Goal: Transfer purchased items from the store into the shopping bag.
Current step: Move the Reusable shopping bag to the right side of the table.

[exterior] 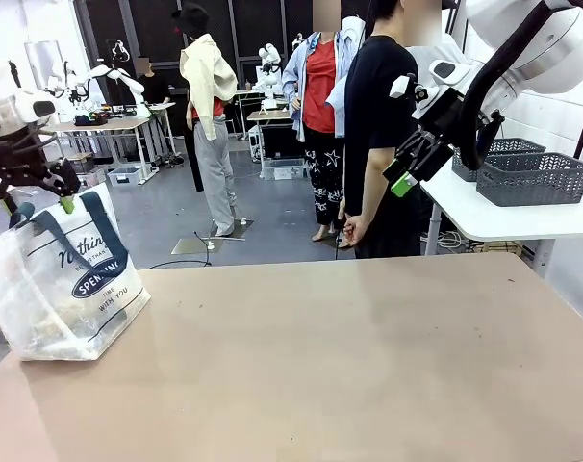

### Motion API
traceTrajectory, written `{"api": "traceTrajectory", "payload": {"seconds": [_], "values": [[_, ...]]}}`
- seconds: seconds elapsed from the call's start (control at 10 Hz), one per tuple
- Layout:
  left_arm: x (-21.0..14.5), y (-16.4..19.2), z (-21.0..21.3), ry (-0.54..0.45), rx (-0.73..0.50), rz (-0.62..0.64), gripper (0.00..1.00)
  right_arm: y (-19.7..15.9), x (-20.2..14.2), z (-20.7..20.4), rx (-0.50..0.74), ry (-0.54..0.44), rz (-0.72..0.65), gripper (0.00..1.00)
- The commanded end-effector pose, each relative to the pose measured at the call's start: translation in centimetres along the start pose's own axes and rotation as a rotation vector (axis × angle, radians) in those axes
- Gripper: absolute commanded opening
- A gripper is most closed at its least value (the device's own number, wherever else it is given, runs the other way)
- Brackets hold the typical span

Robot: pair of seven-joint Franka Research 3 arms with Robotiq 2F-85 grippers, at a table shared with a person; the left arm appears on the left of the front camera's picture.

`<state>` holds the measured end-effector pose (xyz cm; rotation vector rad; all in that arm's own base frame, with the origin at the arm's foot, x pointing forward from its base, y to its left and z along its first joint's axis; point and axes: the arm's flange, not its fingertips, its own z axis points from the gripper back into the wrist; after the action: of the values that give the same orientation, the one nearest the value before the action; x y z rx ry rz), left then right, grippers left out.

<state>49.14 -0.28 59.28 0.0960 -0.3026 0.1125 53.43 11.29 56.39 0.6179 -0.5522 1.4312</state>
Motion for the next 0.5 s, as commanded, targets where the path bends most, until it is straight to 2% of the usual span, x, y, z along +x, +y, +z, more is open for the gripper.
{"api": "traceTrajectory", "payload": {"seconds": [0.0, 0.4], "values": [[-0.2, -0.5, 1.4, 0.000, -0.030, -0.056, 1.00, 0.0, 0.1, 0.0, 0.003, -0.001, -0.012, 1.00], [-0.8, -1.9, 3.0, -0.017, -0.020, -0.111, 1.00, 0.0, 0.1, 0.0, 0.003, -0.001, -0.012, 1.00]]}}
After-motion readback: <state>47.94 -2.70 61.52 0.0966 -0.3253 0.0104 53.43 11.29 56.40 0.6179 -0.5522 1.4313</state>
